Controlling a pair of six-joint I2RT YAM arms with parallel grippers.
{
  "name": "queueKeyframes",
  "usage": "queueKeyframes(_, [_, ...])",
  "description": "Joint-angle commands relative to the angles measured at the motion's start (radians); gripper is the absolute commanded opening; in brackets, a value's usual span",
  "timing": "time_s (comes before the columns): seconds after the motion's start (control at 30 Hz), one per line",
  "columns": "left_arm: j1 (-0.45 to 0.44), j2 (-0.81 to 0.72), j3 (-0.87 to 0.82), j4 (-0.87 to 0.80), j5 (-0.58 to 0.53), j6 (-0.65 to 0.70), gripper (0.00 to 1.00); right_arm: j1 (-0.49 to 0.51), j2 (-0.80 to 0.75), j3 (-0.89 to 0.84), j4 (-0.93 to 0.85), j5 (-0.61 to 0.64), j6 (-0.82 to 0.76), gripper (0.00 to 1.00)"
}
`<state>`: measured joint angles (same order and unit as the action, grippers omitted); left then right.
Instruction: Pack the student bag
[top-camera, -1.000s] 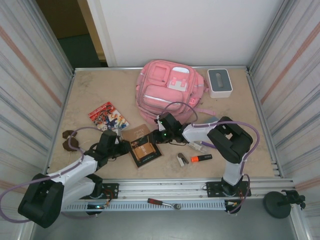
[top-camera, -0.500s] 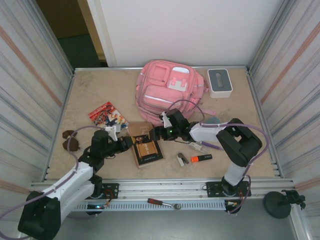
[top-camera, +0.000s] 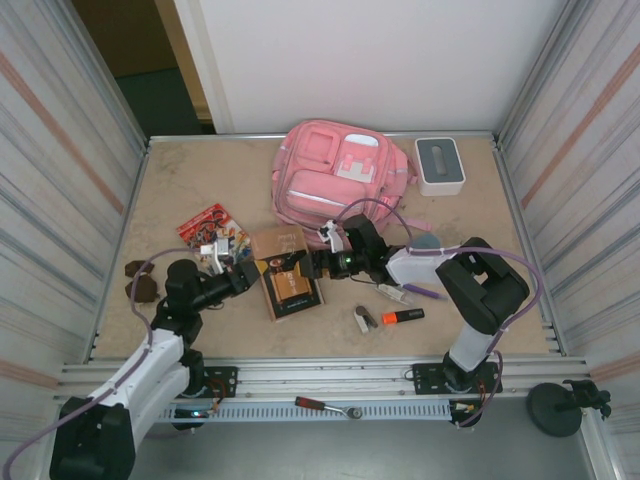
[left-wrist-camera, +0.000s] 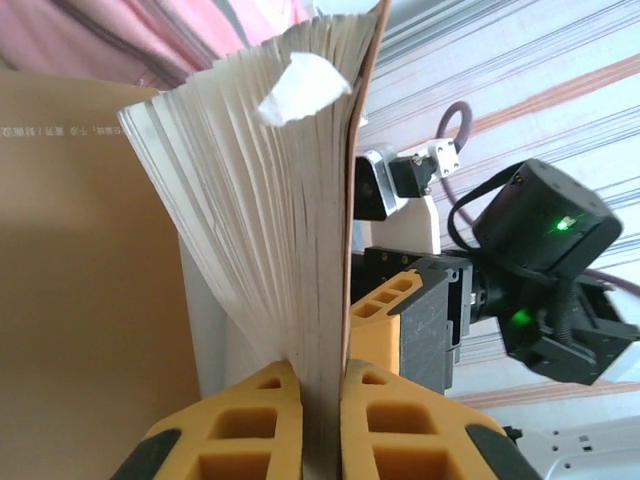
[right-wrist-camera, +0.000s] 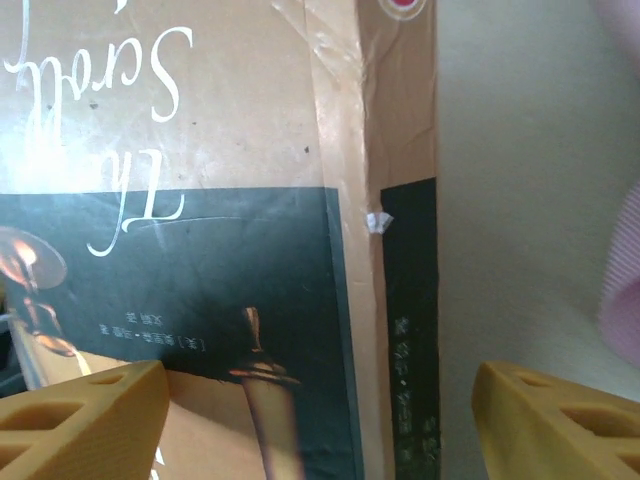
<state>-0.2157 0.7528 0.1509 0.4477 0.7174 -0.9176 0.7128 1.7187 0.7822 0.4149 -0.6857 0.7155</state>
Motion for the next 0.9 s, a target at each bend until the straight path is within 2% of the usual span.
queueKeyframes(0.0, [0.01, -0.013, 0.014, 0.113, 0.058, -0.038, 0.0, -0.004, -0.005, -0.01, 0.232, -0.136, 0.095, 0.69])
queueKeyframes(0.03, [0.013, 0.0, 0.015, 0.116, 0.057, -0.037, 0.0, -0.003, 0.0, -0.01, 0.276, -0.152, 0.121, 0.64])
queueKeyframes(0.17, [0.027, 0.056, 0.029, 0.136, 0.047, -0.024, 0.0, 0.001, -0.002, -0.006, 0.36, -0.18, 0.18, 0.3])
queueKeyframes(0.33, [0.036, 0.129, 0.092, 0.017, -0.031, 0.054, 0.0, -0.019, -0.048, -0.034, 0.341, -0.153, 0.18, 0.09])
queueKeyframes(0.37, [0.035, 0.143, 0.115, -0.032, -0.058, 0.086, 0.05, -0.03, -0.064, -0.04, 0.323, -0.143, 0.178, 0.05])
queueKeyframes(0.4, [0.035, 0.156, 0.135, -0.079, -0.081, 0.113, 0.13, -0.043, -0.081, -0.045, 0.299, -0.137, 0.173, 0.03])
queueKeyframes(0.47, [0.035, 0.179, 0.193, -0.198, -0.155, 0.187, 0.4, -0.086, -0.135, -0.049, 0.195, -0.121, 0.14, 0.0])
queueKeyframes(0.53, [0.024, 0.197, 0.257, -0.299, -0.232, 0.257, 0.53, -0.142, -0.221, -0.045, 0.061, -0.099, 0.072, 0.0])
queueKeyframes(0.63, [-0.037, 0.248, 0.375, -0.431, -0.397, 0.382, 0.64, -0.257, -0.375, -0.018, -0.193, -0.05, -0.049, 0.0])
queueKeyframes(0.73, [-0.143, 0.369, 0.532, -0.54, -0.595, 0.549, 0.73, -0.404, -0.492, 0.002, -0.322, -0.045, -0.103, 0.0])
queueKeyframes(0.87, [-0.198, 0.601, 0.745, -0.635, -0.702, 0.736, 0.77, -0.549, -0.559, 0.056, -0.46, -0.01, -0.168, 0.0])
